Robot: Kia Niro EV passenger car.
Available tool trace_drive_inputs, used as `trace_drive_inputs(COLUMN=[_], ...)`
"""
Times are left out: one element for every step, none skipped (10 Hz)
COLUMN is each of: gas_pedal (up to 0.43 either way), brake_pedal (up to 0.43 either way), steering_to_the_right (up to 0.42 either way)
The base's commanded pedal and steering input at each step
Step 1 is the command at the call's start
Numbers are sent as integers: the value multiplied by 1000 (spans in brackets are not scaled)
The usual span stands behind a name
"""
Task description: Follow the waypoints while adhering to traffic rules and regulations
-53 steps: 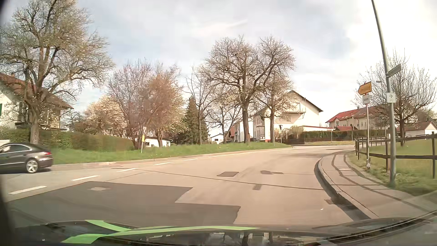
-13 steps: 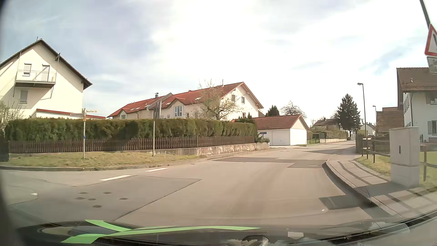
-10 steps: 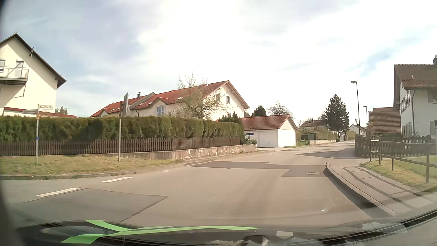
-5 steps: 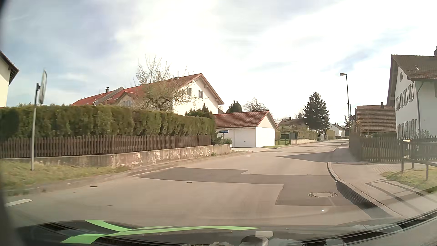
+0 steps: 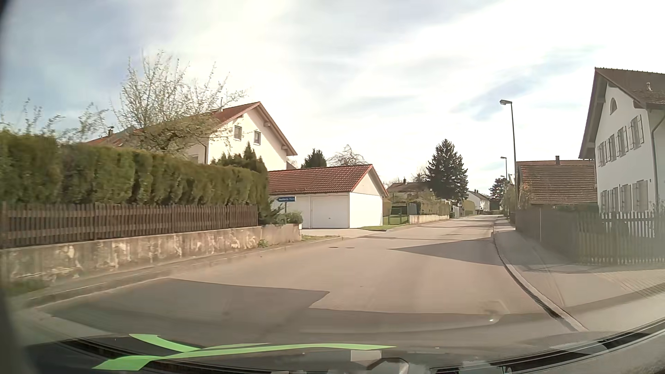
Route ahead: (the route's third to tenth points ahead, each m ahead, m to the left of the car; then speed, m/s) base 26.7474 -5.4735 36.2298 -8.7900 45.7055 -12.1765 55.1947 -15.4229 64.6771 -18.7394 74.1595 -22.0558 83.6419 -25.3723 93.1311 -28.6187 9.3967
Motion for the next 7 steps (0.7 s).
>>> trace_drive_inputs(gas_pedal=[150, 150, 150, 150, 150, 150, 150], brake_pedal=[0, 0, 0, 0, 0, 0, 0], steering_to_the_right=[96, 96, 97, 96, 95, 95, 94])
